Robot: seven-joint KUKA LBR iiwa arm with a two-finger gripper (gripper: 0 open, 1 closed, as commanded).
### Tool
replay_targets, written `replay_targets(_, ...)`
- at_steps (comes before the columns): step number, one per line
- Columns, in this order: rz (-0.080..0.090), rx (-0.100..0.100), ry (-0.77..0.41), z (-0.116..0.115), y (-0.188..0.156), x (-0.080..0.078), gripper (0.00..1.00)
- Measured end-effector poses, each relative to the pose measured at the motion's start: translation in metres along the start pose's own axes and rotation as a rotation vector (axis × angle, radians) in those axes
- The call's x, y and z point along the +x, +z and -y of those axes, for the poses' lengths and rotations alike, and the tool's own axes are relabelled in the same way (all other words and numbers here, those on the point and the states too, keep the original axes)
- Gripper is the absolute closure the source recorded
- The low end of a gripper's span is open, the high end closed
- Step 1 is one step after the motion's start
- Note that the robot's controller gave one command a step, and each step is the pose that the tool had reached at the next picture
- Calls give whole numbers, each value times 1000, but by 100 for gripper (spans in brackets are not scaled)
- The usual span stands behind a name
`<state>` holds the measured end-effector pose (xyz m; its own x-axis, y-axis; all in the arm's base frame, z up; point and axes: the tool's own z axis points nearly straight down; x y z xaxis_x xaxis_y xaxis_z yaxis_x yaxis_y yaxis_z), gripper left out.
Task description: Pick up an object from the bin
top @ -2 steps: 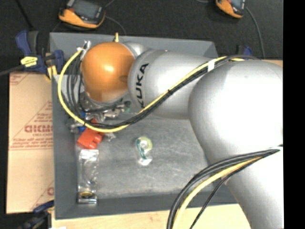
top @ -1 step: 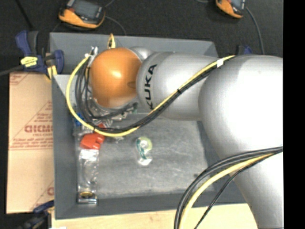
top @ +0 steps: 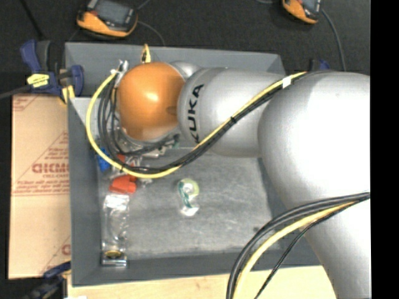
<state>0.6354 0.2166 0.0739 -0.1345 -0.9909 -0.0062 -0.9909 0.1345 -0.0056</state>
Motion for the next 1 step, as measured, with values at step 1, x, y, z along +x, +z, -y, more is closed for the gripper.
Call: replay_targets(1,0,4,-4,-32,-135,-19,100)
